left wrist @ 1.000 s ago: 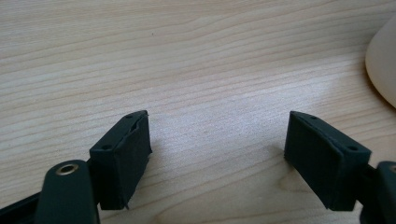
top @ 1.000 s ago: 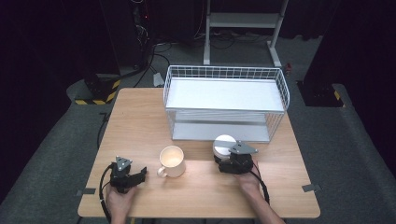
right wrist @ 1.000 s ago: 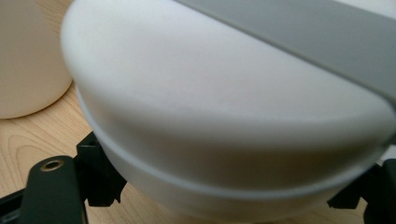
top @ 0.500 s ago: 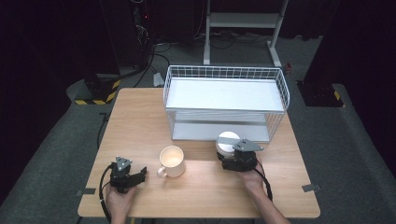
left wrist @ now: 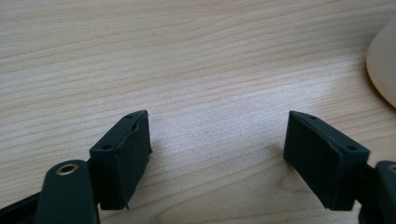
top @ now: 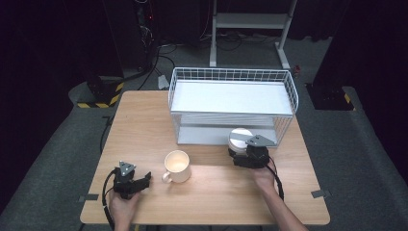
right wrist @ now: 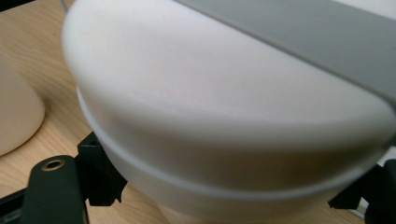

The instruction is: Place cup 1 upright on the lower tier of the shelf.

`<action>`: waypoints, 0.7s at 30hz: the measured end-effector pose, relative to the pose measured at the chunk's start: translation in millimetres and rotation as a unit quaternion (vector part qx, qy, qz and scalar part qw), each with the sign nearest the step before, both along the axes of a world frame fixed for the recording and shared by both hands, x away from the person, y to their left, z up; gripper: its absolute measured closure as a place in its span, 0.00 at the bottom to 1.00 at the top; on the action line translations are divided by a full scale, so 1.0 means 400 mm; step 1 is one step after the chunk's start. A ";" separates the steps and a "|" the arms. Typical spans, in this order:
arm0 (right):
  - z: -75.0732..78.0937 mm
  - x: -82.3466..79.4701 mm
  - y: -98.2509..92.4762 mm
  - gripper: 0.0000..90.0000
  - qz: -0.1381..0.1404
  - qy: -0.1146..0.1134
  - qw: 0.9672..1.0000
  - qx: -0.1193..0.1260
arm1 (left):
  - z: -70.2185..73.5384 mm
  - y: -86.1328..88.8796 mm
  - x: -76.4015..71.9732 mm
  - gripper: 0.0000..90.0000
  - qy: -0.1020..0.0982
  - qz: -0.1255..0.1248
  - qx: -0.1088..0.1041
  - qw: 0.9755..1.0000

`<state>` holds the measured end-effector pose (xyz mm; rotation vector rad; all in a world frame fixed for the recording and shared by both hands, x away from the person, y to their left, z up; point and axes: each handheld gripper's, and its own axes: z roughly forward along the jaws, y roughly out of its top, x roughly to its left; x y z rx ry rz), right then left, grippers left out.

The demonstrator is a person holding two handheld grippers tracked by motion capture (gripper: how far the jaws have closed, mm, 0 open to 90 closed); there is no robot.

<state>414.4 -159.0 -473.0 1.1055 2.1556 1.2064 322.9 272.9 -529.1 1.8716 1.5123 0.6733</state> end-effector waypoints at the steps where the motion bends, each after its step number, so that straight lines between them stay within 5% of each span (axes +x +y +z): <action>1: 0.001 0.004 -0.002 0.21 -0.003 0.003 1.000 0.002 | 0.000 0.000 0.000 0.26 0.000 0.000 0.000 1.000; 21: -0.008 0.093 -0.017 0.21 -0.049 0.017 0.999 -0.005 | 0.000 0.000 0.000 0.26 0.000 0.003 0.000 1.000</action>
